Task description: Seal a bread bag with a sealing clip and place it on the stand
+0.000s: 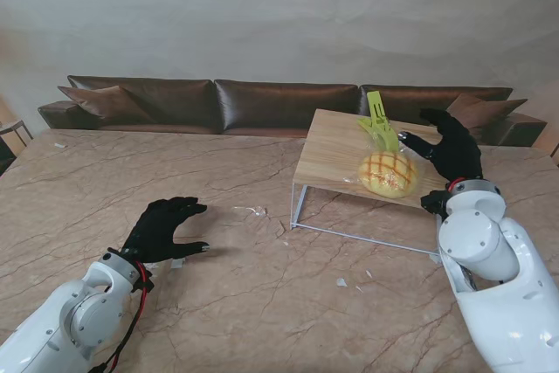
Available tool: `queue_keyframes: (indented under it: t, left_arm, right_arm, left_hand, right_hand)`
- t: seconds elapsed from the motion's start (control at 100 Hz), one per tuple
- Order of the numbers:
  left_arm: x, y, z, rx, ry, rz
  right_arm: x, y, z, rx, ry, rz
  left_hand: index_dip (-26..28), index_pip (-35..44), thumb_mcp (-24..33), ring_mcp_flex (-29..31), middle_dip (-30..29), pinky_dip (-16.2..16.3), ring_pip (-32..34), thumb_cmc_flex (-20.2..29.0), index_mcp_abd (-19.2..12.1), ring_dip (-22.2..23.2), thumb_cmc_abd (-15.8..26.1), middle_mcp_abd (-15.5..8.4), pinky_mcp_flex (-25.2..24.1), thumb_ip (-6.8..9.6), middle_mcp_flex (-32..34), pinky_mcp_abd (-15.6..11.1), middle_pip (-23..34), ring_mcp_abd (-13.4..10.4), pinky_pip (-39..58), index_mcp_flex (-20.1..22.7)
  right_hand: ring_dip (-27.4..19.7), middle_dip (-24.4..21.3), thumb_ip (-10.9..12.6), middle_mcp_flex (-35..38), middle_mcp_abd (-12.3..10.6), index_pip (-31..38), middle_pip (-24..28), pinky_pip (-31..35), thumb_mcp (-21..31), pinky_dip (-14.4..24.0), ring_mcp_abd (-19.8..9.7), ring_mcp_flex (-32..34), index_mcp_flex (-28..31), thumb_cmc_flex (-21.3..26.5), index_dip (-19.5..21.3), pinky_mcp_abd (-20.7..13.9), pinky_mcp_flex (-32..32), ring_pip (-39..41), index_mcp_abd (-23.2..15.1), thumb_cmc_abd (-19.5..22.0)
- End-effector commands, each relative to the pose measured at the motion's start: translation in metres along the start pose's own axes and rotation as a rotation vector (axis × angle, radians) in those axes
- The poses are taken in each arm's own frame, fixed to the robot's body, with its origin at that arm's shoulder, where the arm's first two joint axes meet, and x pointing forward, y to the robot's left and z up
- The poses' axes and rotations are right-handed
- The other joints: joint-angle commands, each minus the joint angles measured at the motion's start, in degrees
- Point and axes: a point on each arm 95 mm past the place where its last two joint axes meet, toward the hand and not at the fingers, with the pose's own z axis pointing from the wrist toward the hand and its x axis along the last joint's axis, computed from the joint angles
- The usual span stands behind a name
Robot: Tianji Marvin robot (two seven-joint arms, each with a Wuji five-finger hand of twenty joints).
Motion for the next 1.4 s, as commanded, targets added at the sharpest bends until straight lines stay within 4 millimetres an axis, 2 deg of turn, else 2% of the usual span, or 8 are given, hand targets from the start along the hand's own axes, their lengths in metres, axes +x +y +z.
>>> queue_keyframes:
  t: [0.0, 0.07, 0.11, 0.36, 0.41, 0.6, 0.95, 1.39]
  left_arm:
    - [0.004, 0.002, 0.0, 0.008, 0.008, -0.017]
    - [0.005, 0.002, 0.0, 0.009, 0.013, -0.02]
    - [0.006, 0.002, 0.0, 0.01, 0.014, -0.022]
    - [0.009, 0.003, 0.001, 0.021, 0.027, -0.05]
    - [0.011, 0.003, 0.0, 0.026, 0.032, -0.054]
    - [0.018, 0.002, -0.002, 0.045, 0.048, -0.063]
    - [0.026, 0.0, -0.008, 0.065, 0.079, -0.076]
    - [0.028, 0.003, -0.011, 0.067, 0.084, -0.094]
  right_arm:
    - [0.01, -0.007, -0.009, 0.022, 0.042, 0.009]
    - [0.018, -0.012, -0.016, 0.026, 0.088, 0.001]
    - [0.022, -0.015, -0.021, 0.025, 0.112, 0.006]
    - [0.045, -0.035, -0.054, 0.042, 0.289, -0.012]
    - [0.049, -0.04, -0.062, 0.045, 0.323, -0.01]
    - [0.057, -0.063, -0.092, 0.072, 0.447, -0.012]
    - [0.038, -0.119, -0.131, 0.17, 0.539, -0.015]
    - [0.016, -0.151, -0.137, 0.239, 0.5, 0.035]
  left_hand:
    - [-0.58, -0.81, -2.72, -1.11, -0.64, -0.26, 0.31, 1.02, 0.4, -0.67, 3.03, 0.07, 0.02, 1.92, -2.23, -1.98, -1.28, -1.19, 0.99, 0.11]
    - [-0.57, -0.81, -3.6, -1.12, -0.68, -0.23, 0.28, 0.75, 0.02, -0.67, 4.45, -0.28, 0.18, 2.12, -2.26, -2.13, -1.37, -1.54, 1.12, 0.12]
    - [-0.5, -0.67, -7.83, -0.86, -0.79, 0.02, 0.19, 2.44, -0.15, -0.59, 5.97, -0.46, 0.54, 3.4, -2.14, -2.28, -1.51, -1.67, 1.7, 0.28]
    - [0.19, 0.48, -10.76, 0.04, -0.73, 1.27, 0.19, 2.57, -1.23, -0.36, 8.24, -1.83, 3.39, 3.76, -2.49, -4.58, -1.44, -2.97, 4.45, -0.17]
    - [0.18, 0.48, -11.46, 0.11, -0.74, 1.23, 0.13, 2.37, -1.32, -0.34, 8.97, -2.09, 2.96, 3.93, -2.43, -4.44, -1.45, -3.09, 4.33, -0.08]
    - [-0.01, 0.18, -16.4, 0.44, -0.95, 0.7, -0.67, 3.49, -1.69, -0.24, 11.85, -2.55, 2.06, 5.79, -2.08, -3.98, -1.78, -3.63, 3.25, 0.13]
    - [-0.21, -0.16, -18.03, 0.78, -0.98, 0.66, -0.95, 3.13, -1.77, -0.28, 12.99, -2.51, 1.78, 8.04, -1.99, -5.38, -1.85, -4.75, 3.17, 0.44]
    - [-0.19, -0.14, -19.1, 0.56, -0.98, 0.57, -1.21, 3.05, -1.63, -0.3, 13.48, -2.55, 1.58, 10.36, -2.03, -5.19, -1.84, -4.83, 2.99, 0.47]
  right_hand:
    - [-1.01, -1.03, 1.27, 2.02, -1.25, -0.72, -2.44, 1.17, 1.17, -1.36, -2.6, 0.41, 0.59, -3.77, -1.15, -2.36, -0.08, -0.75, -1.32, -0.88]
    - [-1.19, -1.11, 1.28, 2.83, -1.19, -0.76, -2.72, 1.86, 1.19, -1.84, -2.55, 0.87, 1.06, -4.1, -1.13, -2.28, 0.09, -0.57, -1.36, -0.66]
    - [-1.27, -1.17, 1.31, 2.97, -1.16, -0.81, -2.9, 2.1, 1.24, -2.06, -2.54, 0.9, 1.22, -4.11, -1.13, -2.34, -0.06, -0.57, -1.44, -0.69]
    - [-1.83, -1.41, 1.48, 4.21, -1.38, -1.19, -3.93, 3.91, 1.54, -4.4, -3.41, 1.85, 1.79, -5.39, -1.09, -3.77, 0.51, -0.59, -1.54, -0.03]
    - [-2.25, -1.57, 1.64, 4.58, -1.43, -1.56, -4.63, 4.85, 2.0, -6.54, -3.42, 2.14, 1.98, -5.92, -1.12, -3.99, 0.65, -0.75, -1.59, 0.09]
    - [-2.48, -1.8, 2.07, 4.84, -1.51, -2.16, -5.24, 5.46, 2.45, -7.51, -3.75, 2.28, 1.78, -7.28, -1.32, -4.33, 1.06, -0.84, -1.43, 1.06]
    - [-2.88, -2.85, 2.95, 3.67, -0.83, -3.44, -7.94, 5.32, 3.97, -9.55, -3.35, 1.83, -1.95, -10.92, -1.96, -4.05, 1.64, -1.51, -0.08, 2.52]
    - [-2.89, -2.93, 3.0, 2.36, -0.34, -3.44, -8.1, 5.47, 4.24, -10.22, -2.84, 1.56, -2.97, -12.41, -2.46, -3.35, 1.58, -1.73, 0.41, 3.94]
